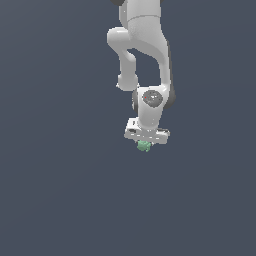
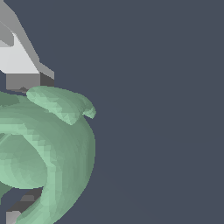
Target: Pick up the object and move it to a goal position.
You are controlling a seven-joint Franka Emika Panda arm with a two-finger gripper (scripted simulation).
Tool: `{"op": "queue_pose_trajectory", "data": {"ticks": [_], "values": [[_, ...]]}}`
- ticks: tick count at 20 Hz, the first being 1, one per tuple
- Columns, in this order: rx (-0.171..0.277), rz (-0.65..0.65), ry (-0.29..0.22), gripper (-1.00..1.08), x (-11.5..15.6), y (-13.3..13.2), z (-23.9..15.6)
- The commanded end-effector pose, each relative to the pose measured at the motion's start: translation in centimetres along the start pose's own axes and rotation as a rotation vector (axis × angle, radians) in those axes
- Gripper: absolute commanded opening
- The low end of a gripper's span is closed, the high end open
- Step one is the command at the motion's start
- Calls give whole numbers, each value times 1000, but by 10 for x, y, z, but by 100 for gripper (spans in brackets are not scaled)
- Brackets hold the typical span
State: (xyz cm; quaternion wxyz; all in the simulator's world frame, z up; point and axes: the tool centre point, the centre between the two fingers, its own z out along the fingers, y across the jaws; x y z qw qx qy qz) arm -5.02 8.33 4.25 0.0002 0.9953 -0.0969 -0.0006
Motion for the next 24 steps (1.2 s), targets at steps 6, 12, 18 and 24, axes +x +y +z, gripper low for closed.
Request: {"op": "queue_pose_trajectory", "data": {"ticks": [6,12,18,24], "values": [[0,0,1,-100,2,-7,-28],[0,0,1,-100,4,-17,-74],[0,0,1,-100,8,-32,-136],[0,0,1,-100,13,-46,-200]]}}
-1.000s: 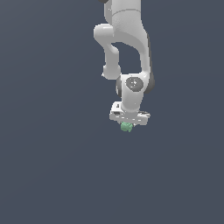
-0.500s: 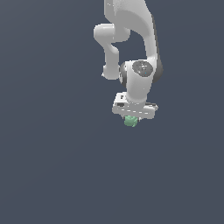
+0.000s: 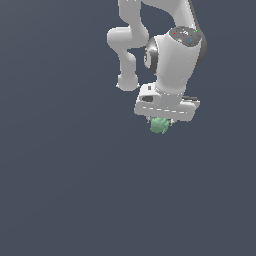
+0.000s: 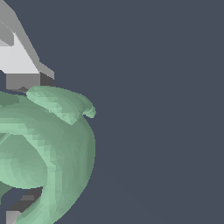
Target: Pick up the object and move it to a goal position.
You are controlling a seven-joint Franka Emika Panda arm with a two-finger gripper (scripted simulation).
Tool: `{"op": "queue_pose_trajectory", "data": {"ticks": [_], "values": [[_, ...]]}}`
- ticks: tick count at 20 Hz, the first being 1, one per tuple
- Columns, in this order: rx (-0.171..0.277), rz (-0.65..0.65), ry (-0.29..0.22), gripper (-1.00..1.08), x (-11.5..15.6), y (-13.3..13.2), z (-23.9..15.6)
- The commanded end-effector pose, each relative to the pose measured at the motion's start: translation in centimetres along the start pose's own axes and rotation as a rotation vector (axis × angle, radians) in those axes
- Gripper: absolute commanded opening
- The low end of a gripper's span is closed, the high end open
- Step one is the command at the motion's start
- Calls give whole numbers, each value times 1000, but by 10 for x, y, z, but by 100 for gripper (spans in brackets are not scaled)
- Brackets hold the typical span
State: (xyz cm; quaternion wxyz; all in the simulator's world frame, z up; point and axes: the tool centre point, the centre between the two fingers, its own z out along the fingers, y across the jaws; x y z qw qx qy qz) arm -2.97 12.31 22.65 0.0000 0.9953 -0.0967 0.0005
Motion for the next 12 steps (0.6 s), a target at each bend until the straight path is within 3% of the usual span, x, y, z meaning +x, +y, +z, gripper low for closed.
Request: {"op": "queue_pose_trajectory", "data": {"ticks": [1,12], "values": [[0,0,-1,-100,2,-6,-27],[0,0,-1,-100,12,-33,-136]]}}
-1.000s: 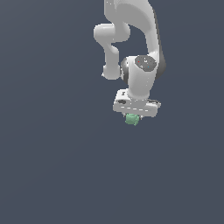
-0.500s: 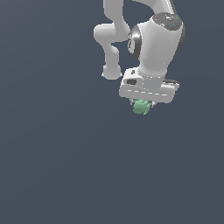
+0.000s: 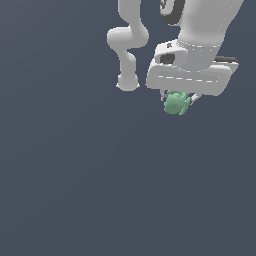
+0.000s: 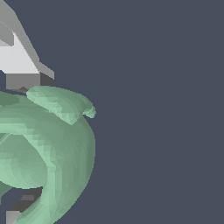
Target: Pick up the object and move it to a goal position.
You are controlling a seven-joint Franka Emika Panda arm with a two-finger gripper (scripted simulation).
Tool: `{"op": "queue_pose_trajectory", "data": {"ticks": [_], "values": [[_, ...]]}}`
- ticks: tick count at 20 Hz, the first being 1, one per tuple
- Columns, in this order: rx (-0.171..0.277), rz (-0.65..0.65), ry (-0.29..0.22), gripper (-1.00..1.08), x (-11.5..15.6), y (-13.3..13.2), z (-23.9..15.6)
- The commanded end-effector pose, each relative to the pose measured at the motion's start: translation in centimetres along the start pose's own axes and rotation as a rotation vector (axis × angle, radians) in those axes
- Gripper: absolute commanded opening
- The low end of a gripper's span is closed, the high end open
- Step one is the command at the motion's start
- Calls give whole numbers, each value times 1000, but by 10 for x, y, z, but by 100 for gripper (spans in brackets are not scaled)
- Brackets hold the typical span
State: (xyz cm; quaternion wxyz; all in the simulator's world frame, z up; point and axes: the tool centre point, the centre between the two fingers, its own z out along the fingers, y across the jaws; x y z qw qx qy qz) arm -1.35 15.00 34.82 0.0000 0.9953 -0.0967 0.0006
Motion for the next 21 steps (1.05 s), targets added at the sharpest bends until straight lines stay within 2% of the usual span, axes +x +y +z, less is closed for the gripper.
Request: {"op": "queue_pose_trajectory", "data": {"ticks": [1,10,21], "values": [[0,1,-1,-100,2,-5,-22],[0,1,-1,-100,9,-18,-72],[0,1,-1,-100,13,-23,-89]]}}
